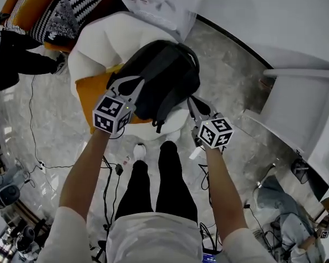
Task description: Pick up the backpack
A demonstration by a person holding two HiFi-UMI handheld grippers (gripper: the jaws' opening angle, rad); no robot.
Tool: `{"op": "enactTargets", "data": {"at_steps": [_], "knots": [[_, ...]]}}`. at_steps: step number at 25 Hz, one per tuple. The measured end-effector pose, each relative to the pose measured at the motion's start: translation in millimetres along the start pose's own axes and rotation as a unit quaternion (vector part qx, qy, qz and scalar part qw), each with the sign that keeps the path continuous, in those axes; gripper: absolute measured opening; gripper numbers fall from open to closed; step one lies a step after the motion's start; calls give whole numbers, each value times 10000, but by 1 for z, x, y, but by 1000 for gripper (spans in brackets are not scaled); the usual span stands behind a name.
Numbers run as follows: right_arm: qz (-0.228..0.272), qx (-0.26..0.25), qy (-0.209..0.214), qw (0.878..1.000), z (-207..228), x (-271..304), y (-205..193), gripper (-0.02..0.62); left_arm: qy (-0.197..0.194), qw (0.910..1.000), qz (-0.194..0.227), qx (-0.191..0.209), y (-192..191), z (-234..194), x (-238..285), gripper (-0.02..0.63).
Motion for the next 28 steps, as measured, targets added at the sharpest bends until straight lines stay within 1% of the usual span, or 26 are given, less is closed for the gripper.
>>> {"op": "enactTargets", "data": {"at_steps": [3, 6, 8, 10, 12, 14, 15, 16, 17, 19, 23, 28], "knots": [[-87, 18, -87, 9999, 10, 13, -11, 2, -1, 9998, -146, 137, -8, -11, 19, -2], [-133, 49, -210, 9997, 20, 21, -20, 3, -44, 9994, -275, 214, -13, -19, 38, 23], [-172, 60, -317, 9993, 23, 22, -27, 3, -88, 9989, -380, 248, -19, -22, 48, 60], [-208, 68, -395, 9990, 24, 24, -32, 3, -132, 9980, -521, 325, -25, -26, 58, 83], [-232, 93, -421, 9988, 26, 27, -36, 5, -152, 9967, -681, 410, -30, -31, 68, 127], [-258, 126, -430, 9987, 30, 32, -37, 101, -154, 9956, -829, 415, -32, -39, 79, 177], [-272, 141, -453, 9985, 31, 35, -38, 111, -164, 9950, -906, 378, -34, -43, 84, 200], [-291, 163, -477, 9983, 33, 37, -40, 132, -184, 9944, -990, 325, -36, -48, 89, 233], [-314, 198, -489, 9981, 33, 39, -42, 151, -208, 9935, -1081, 277, -38, -52, 92, 250], [-355, 278, -469, 9979, 33, 42, -48, 172, -232, 9914, -1264, 253, -43, -58, 98, 280], [-444, 435, -461, 9970, 40, 52, -58, 215, -295, 9866, -1579, 297, -49, -66, 114, 299], [-438, 735, -305, 9959, 45, 68, -63, 221, -459, 9822, -1794, 315, -57, -60, 128, 308]]}}
Point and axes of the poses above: the fingertips, and each gripper's own axes: x forward along the fingers, z to its right, y out of its top, the point moved 10 cm from there along -x, backward along the fingers, and after that the axes turned 3 degrees about -y, right-handed, at the moved point
